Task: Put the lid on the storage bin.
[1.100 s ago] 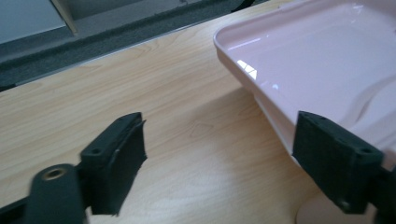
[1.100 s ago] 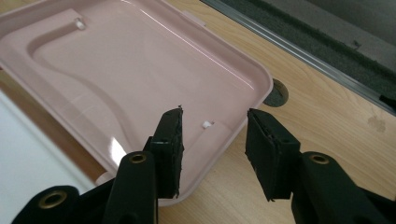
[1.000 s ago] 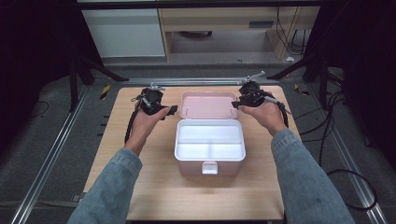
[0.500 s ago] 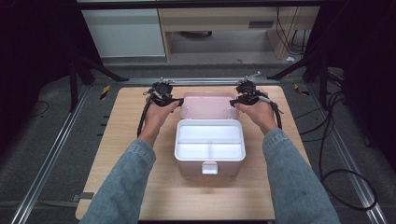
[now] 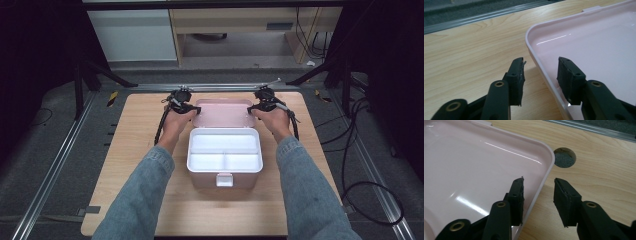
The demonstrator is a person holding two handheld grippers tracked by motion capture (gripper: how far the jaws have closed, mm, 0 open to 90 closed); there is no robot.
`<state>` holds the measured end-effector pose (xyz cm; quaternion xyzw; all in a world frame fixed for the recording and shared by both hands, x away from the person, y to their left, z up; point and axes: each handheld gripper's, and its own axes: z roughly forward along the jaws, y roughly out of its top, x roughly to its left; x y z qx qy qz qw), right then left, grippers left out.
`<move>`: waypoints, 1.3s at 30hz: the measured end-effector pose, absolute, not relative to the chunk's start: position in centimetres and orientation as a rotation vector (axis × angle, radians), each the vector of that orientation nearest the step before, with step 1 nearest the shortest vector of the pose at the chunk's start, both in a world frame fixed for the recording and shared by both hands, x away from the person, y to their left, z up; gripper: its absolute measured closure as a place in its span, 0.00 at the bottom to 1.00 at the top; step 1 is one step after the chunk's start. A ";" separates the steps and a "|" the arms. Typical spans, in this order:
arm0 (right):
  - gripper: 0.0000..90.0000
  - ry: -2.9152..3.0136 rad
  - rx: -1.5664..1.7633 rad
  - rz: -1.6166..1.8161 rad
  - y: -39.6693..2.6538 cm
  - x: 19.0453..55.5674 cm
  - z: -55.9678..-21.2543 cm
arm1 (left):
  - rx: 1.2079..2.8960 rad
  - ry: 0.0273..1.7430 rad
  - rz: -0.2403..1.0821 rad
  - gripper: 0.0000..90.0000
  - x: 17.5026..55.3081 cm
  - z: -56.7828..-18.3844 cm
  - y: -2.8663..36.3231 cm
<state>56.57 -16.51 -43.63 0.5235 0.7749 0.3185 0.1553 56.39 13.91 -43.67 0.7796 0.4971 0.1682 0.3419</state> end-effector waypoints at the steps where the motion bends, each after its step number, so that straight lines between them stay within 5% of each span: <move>1: 0.72 2.216 1.505 0.918 -16.5 56.6 -43.7 | 2.021 1.298 0.429 0.67 56.4 -43.8 13.9; 7: 0.80 2.209 1.516 0.927 -16.1 56.5 -43.9 | 2.010 1.316 0.395 0.78 56.7 -44.0 13.9; 27: 0.88 2.075 1.430 0.994 -16.2 54.0 -39.1 | 1.887 1.254 0.575 0.90 53.5 -38.8 13.8; 32: 0.80 2.062 1.420 1.027 -16.2 53.5 -38.2 | 1.864 1.246 0.597 0.92 52.7 -37.8 13.6; 39: 0.89 2.046 1.414 1.003 -16.3 52.9 -37.1 | 1.850 1.224 0.606 0.93 51.8 -36.7 13.6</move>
